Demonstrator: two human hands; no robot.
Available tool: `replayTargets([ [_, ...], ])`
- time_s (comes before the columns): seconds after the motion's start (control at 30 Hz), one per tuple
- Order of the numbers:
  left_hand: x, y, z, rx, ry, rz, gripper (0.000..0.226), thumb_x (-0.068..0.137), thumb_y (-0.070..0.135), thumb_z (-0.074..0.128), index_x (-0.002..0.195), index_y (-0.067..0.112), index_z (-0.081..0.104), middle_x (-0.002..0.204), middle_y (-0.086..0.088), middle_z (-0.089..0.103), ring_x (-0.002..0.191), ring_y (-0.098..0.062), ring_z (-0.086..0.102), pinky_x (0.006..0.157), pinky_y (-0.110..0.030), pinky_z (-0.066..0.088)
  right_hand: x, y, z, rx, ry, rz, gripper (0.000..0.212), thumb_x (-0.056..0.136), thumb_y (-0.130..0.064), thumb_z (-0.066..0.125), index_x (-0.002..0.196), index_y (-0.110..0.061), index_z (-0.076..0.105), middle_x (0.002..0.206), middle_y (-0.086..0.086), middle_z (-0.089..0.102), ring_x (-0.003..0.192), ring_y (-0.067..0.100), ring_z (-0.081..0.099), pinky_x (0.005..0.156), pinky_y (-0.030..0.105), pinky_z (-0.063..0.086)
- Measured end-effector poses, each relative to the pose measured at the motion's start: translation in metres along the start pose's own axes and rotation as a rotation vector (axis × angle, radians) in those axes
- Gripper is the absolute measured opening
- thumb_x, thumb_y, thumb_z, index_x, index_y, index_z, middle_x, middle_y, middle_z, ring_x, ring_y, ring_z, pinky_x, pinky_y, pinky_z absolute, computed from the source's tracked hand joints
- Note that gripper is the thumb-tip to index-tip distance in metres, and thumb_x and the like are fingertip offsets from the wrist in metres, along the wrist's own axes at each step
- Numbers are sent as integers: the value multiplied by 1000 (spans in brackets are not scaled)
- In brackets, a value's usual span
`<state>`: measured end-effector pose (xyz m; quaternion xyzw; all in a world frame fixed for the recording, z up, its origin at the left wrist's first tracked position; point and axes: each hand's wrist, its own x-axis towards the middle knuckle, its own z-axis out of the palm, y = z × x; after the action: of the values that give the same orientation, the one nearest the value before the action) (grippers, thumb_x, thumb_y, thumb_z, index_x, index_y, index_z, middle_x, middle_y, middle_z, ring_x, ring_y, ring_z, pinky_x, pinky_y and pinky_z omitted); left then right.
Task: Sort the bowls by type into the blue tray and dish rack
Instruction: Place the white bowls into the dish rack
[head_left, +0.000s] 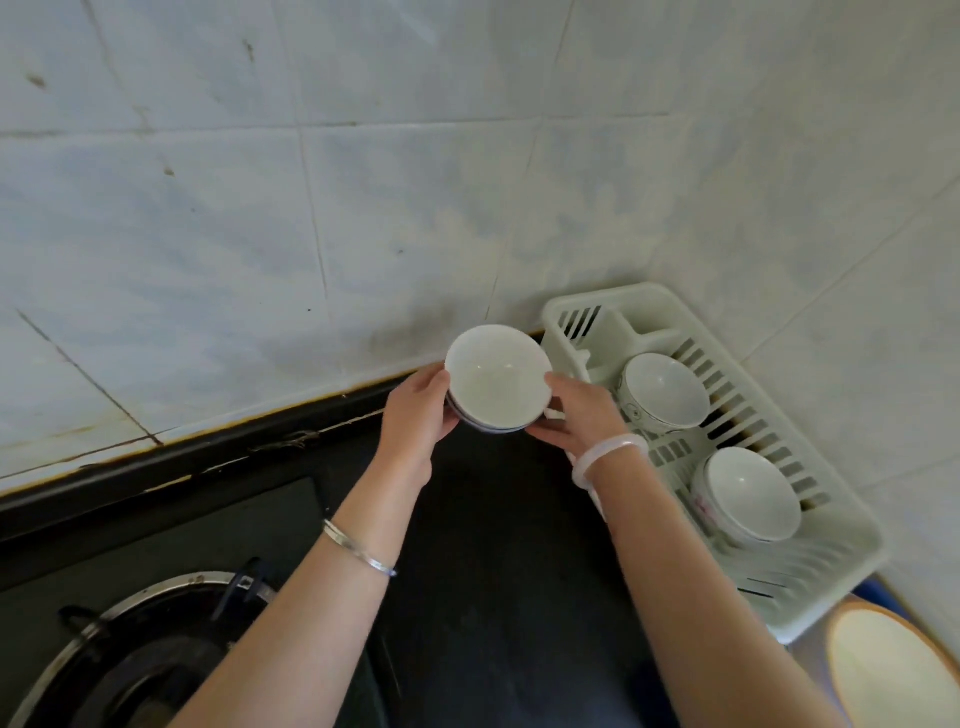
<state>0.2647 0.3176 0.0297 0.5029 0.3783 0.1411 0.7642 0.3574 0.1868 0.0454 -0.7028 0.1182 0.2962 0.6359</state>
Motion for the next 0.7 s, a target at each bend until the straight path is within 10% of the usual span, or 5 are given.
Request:
replayTargets([
  [0.13, -14, 14, 51, 7, -101, -18, 14, 94, 19, 48, 97, 28, 58, 85, 13, 58, 91, -13, 62, 60, -19, 52, -11, -27, -51, 4, 127, -73, 24, 90, -26, 54, 106, -8, 56, 98, 11, 59, 82, 29, 64, 56, 34, 54],
  [0.7, 5, -31, 196, 610, -459, -210, 39, 93, 27, 46, 127, 9, 51, 123, -15, 58, 111, -28, 56, 92, -36, 51, 16, 24, -181, 195, 324, 100, 33, 92, -33, 53, 113, -9, 49, 95, 11, 57, 83, 28, 61, 61, 40, 56],
])
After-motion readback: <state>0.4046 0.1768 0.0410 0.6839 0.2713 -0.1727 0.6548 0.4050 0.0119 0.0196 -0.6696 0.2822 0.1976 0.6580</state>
